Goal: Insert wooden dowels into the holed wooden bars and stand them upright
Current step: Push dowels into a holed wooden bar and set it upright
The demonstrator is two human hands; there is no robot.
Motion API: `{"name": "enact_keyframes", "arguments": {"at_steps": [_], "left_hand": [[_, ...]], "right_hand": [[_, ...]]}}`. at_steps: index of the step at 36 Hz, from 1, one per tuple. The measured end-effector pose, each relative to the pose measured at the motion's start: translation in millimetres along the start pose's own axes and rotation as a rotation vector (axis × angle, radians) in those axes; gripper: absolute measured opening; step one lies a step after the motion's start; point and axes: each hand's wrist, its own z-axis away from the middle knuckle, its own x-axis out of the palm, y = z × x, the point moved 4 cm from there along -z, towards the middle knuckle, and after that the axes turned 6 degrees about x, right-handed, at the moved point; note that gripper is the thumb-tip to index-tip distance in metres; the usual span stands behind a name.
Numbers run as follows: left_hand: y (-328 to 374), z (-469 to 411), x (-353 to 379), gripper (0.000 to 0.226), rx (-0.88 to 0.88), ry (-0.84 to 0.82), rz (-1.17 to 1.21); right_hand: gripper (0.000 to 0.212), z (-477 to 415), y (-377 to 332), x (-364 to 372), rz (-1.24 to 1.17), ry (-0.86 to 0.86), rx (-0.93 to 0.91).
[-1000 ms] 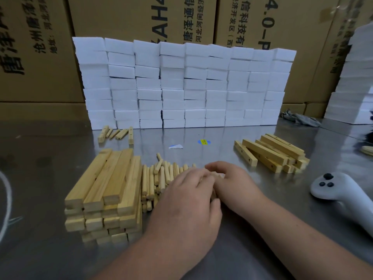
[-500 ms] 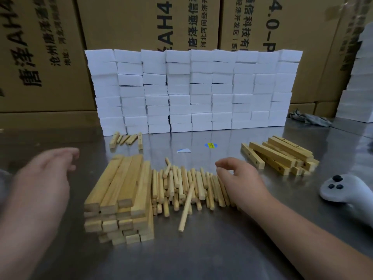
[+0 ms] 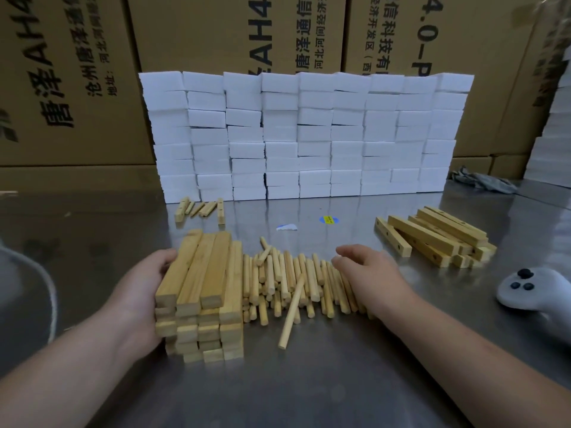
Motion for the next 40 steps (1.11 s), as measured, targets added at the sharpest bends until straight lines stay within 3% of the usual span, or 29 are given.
{"name": "enact_keyframes", "arguments": {"at_steps": [2,8,20,25,29,40], "left_hand": [[-2,-3,7,0.047,-0.027,-0.032,-0.027],[-8,-9,29,0.028,-0.092,-0.004,-0.028],[-18,-13,66,0.027,-0.091,0.028,-0.045],[-20,-12,72,0.027,-0.058,-0.052,-0.033],[-23,-11,77,0.043,-0.008,-0.16,-0.012],[-26,-15,60,0.052,0.175,-0.004,-0.35]], "right_hand": [[0.037,-1,1,1,-0.021,-0.017,0.01],[0.033,-4,5,-2,-0.099,-0.004,0.057],[0.032,-18,13,-27,-0.046,0.018,0.1],[0.03,-22,16,-26,0.014,0.004,0.108],[0.038,-25,19,-26,0.069,0.008,0.114],[0.026,-26,20,-35,0.003,0.119,0.093]]}}
